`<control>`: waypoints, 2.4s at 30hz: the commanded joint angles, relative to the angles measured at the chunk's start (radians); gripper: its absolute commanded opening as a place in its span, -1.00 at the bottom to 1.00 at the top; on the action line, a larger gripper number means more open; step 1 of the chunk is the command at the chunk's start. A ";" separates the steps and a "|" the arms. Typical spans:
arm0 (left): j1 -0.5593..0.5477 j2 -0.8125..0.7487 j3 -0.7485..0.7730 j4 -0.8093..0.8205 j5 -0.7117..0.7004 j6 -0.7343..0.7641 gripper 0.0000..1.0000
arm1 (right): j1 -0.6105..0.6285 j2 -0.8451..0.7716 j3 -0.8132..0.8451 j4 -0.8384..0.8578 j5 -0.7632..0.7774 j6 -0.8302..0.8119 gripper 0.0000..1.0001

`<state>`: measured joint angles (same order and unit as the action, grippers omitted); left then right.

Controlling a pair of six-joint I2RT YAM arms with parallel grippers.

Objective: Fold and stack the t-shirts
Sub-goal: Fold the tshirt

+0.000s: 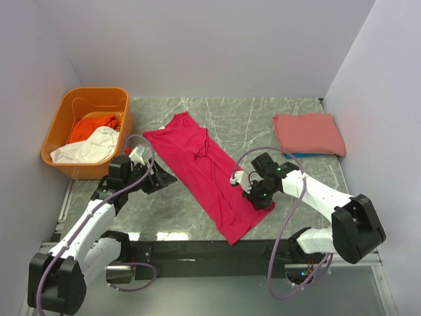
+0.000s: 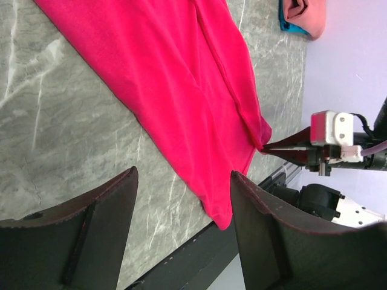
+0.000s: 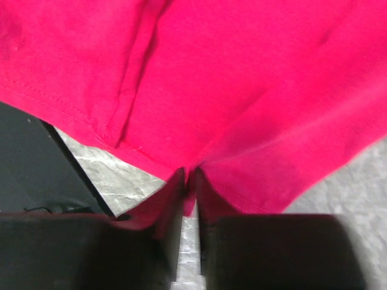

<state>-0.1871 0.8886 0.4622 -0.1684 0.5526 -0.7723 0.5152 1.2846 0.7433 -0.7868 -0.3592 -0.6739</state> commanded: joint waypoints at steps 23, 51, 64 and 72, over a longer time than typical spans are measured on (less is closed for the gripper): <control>-0.100 0.018 0.015 0.070 0.050 -0.005 0.36 | -0.417 0.215 0.097 -0.037 -0.110 0.028 0.06; -0.232 0.065 0.019 0.066 -0.095 -0.032 0.35 | -0.619 0.309 0.054 -0.089 -0.003 -0.079 -1.00; -0.166 0.771 0.678 -0.011 -0.442 0.031 0.33 | -0.719 0.331 0.024 -0.115 0.000 -0.176 -1.00; -0.155 1.347 1.459 -0.266 -0.451 0.171 0.01 | -0.733 0.334 0.045 -0.126 -0.037 -0.187 -1.00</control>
<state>-0.3435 2.1048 1.7470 -0.3058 0.1234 -0.6659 -0.2077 1.5944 0.7982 -0.9504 -0.4454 -0.8139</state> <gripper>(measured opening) 0.507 0.010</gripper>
